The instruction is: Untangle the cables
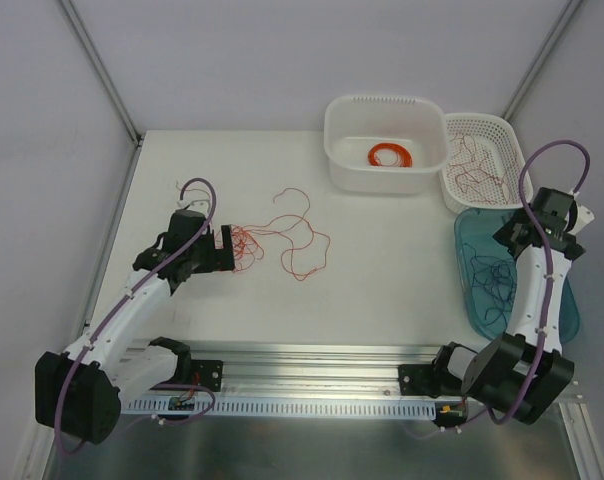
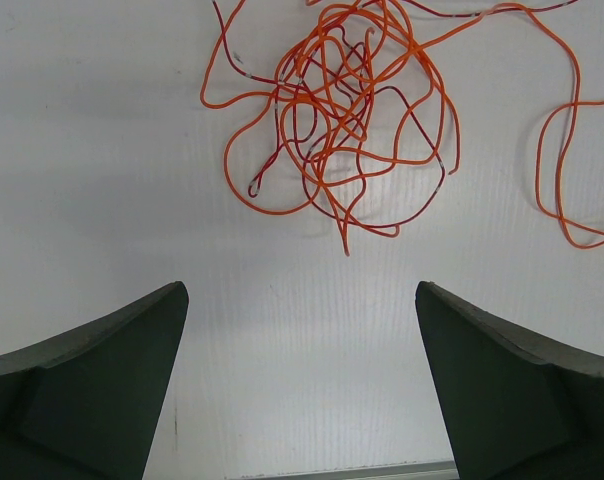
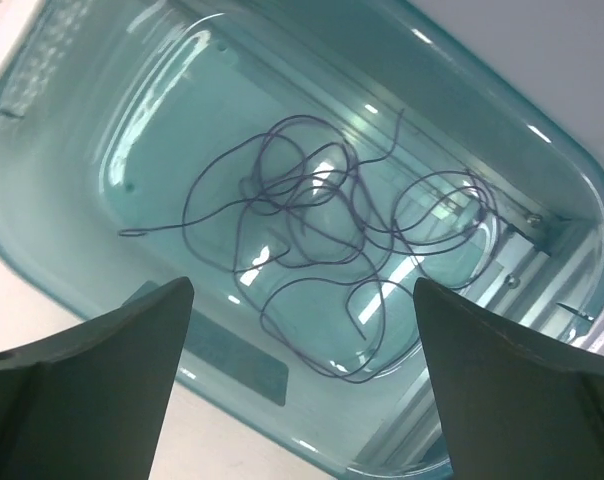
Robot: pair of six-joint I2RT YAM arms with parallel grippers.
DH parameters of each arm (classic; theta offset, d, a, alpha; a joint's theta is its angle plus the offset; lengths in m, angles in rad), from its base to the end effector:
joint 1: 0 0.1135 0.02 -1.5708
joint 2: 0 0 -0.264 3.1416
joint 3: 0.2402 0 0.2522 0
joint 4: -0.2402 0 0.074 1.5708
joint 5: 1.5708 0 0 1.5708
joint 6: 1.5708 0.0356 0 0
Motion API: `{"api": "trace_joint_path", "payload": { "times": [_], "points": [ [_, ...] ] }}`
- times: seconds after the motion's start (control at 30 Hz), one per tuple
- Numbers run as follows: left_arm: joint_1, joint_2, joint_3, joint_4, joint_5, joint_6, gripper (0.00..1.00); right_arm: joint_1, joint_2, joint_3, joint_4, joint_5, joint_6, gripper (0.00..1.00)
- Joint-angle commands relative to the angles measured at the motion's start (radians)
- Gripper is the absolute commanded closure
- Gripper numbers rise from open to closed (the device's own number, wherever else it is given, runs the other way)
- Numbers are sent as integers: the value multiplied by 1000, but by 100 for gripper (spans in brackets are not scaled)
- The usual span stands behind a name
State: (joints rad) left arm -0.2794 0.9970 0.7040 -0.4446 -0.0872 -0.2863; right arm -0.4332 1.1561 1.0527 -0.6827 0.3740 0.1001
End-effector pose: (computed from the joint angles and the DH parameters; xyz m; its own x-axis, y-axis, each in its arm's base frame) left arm 0.2023 -0.0548 0.2483 -0.6802 -0.0975 -0.7265 0.0216 0.9880 -0.1528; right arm 0.2116 -0.1122 0.3137 -0.5766 0.3692 -0.7289 0.6861 0.7031 -0.1866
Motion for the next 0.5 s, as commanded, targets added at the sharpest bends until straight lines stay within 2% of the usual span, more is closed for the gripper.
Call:
{"api": "trace_joint_path", "payload": {
  "times": [0.0,0.07,0.23,0.3,0.47],
  "points": [
    [9,22,6,20,10,-13,1,20,-36,64,8,-92,-36,3],
    [11,47,23,20,12,-22,1,63,-44,87,17,-121,-79,3],
    [9,104,64,18,18,-66,1,192,-47,107,78,-365,-169,3],
    [9,138,78,17,30,-82,1,289,-32,102,113,-495,-197,3],
    [11,233,138,17,50,-137,1,555,30,63,235,-668,-235,3]
  ]
}}
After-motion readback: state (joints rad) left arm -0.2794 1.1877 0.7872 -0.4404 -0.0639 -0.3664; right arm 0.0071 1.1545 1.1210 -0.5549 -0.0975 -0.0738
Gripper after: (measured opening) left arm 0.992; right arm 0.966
